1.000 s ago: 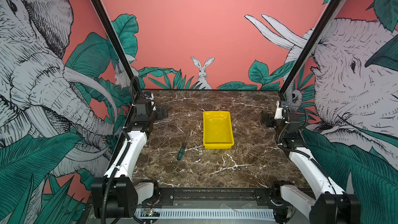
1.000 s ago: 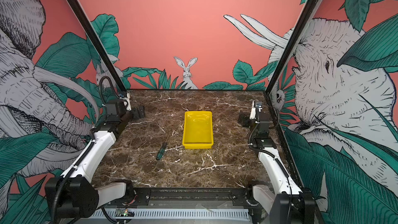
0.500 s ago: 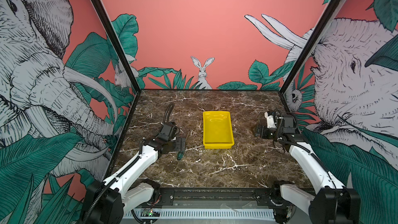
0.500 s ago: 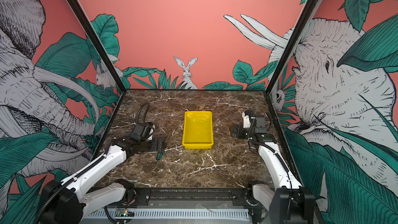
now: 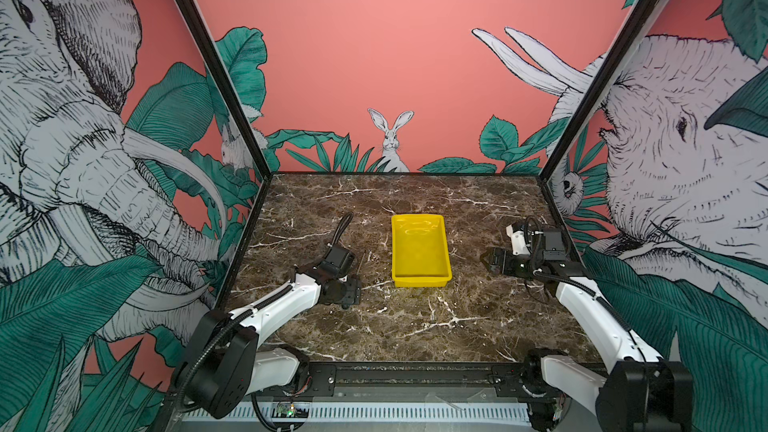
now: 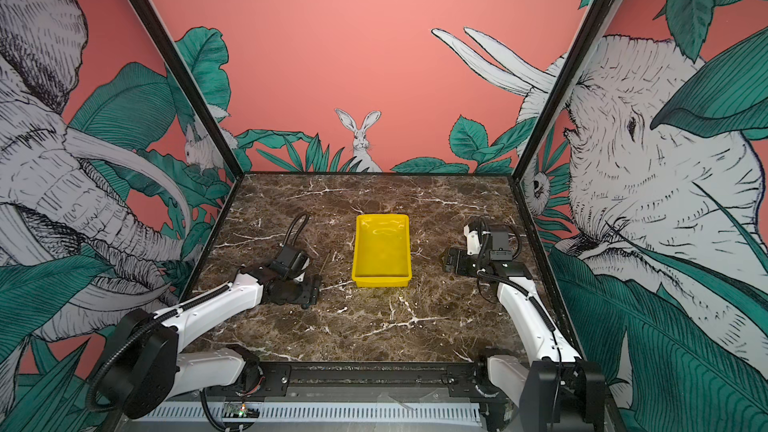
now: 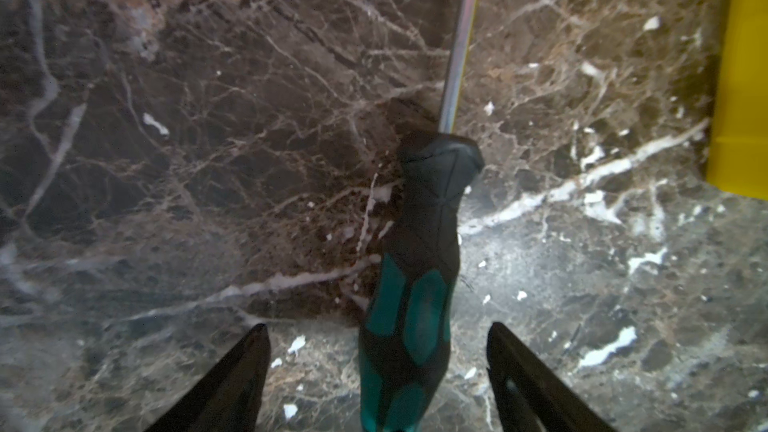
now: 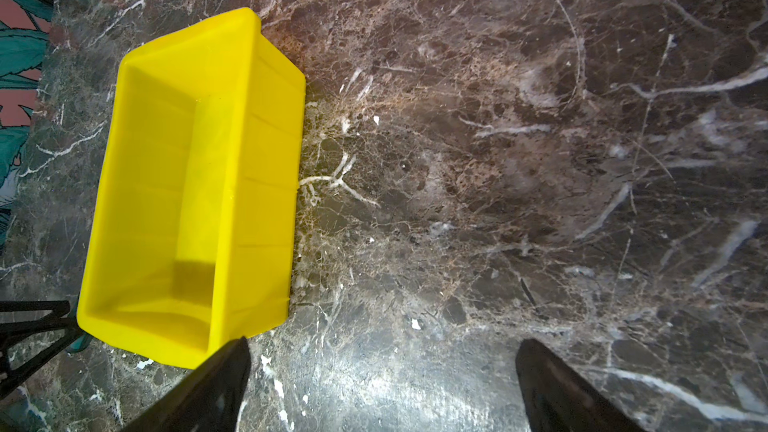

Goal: Put the screwdriver in the bin
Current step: 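Lower the left gripper and close it on the green-and-black screwdriver handle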

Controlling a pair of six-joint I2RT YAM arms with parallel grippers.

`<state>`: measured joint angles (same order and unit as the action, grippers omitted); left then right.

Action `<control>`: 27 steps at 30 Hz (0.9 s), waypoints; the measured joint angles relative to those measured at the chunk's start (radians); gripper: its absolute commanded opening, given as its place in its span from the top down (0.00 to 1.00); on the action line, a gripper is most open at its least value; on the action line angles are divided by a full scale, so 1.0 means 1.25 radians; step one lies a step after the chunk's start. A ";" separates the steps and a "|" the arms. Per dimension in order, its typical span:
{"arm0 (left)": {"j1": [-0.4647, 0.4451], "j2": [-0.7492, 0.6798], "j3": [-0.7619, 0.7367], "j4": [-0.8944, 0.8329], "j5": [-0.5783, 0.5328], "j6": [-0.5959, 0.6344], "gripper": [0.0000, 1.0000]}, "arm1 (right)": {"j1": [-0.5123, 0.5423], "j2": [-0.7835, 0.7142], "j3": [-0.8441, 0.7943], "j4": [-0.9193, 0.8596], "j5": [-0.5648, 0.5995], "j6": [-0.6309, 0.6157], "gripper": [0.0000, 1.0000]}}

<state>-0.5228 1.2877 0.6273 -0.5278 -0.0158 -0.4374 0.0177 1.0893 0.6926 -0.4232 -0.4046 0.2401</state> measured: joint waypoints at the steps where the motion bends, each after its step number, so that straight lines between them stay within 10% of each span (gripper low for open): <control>1: -0.003 0.013 0.004 0.003 0.000 0.002 0.25 | 0.000 0.000 -0.003 -0.001 0.000 0.000 0.01; 27: -0.038 0.147 0.089 0.003 -0.043 0.011 0.60 | -0.010 -0.019 -0.022 -0.012 0.000 -0.006 0.01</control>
<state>-0.5697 1.4719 0.7391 -0.5240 -0.0696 -0.4240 0.0055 1.0660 0.6655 -0.4385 -0.4042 0.2325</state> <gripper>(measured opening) 0.450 0.992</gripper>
